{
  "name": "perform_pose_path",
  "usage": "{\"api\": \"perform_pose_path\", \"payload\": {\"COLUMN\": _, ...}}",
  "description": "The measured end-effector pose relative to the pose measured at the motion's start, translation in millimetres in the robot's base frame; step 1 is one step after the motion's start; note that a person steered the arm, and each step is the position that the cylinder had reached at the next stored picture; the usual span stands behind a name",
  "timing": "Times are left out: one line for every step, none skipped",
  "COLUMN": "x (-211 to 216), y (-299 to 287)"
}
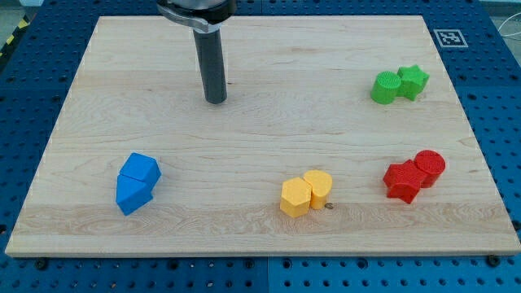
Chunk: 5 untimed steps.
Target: Separate the yellow hexagon and yellow heart
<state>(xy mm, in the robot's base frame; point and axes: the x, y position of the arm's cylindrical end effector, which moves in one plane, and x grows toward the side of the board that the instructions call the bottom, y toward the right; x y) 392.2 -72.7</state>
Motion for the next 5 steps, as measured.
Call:
{"api": "perform_pose_path", "payload": {"x": 1, "y": 8}}
{"api": "perform_pose_path", "payload": {"x": 34, "y": 40}}
{"api": "perform_pose_path", "payload": {"x": 78, "y": 47}}
{"api": "perform_pose_path", "payload": {"x": 128, "y": 46}}
{"api": "perform_pose_path", "payload": {"x": 187, "y": 42}}
